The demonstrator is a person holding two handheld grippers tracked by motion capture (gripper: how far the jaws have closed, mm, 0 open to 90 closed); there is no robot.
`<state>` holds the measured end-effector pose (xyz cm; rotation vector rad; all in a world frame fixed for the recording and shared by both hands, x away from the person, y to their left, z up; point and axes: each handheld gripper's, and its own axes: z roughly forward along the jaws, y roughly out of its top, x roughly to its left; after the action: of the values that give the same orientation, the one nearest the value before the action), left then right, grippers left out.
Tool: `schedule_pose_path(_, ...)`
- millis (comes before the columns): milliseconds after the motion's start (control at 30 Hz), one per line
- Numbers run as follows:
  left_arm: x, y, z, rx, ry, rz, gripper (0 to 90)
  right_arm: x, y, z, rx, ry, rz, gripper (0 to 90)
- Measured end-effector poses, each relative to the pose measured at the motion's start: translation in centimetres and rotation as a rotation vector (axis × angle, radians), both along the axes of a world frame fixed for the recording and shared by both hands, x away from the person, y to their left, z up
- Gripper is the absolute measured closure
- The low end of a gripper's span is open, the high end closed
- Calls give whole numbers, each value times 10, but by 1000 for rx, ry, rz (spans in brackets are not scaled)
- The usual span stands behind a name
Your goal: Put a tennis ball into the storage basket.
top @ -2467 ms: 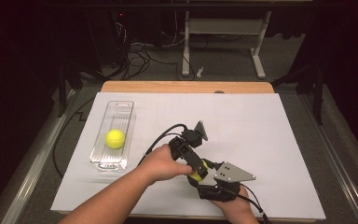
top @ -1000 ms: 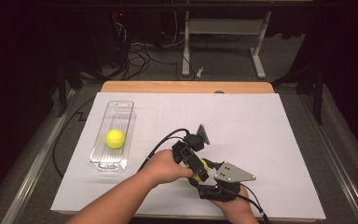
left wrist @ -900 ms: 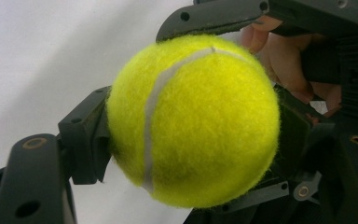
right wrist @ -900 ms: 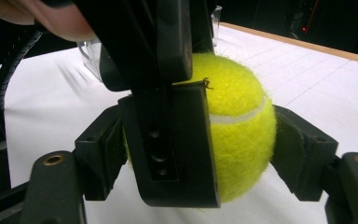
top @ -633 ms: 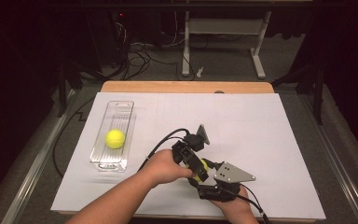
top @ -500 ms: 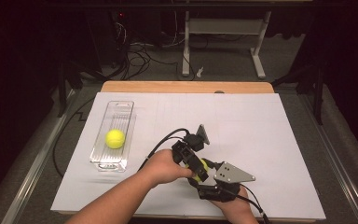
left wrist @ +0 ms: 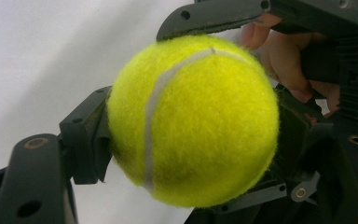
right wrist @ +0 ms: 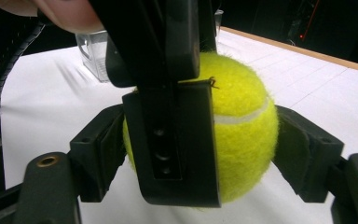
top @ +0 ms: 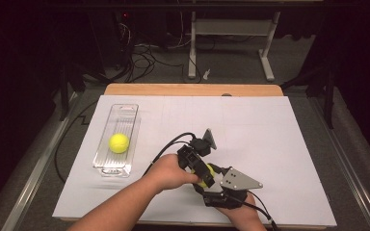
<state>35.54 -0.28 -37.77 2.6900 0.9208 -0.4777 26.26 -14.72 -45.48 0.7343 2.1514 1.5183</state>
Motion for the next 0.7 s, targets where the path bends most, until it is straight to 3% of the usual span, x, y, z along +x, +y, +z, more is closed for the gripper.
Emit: schedule_pose_path(700, 1, 7, 4, 28, -26, 3, 264, 2, 2, -3, -1, 11, -13, 37)
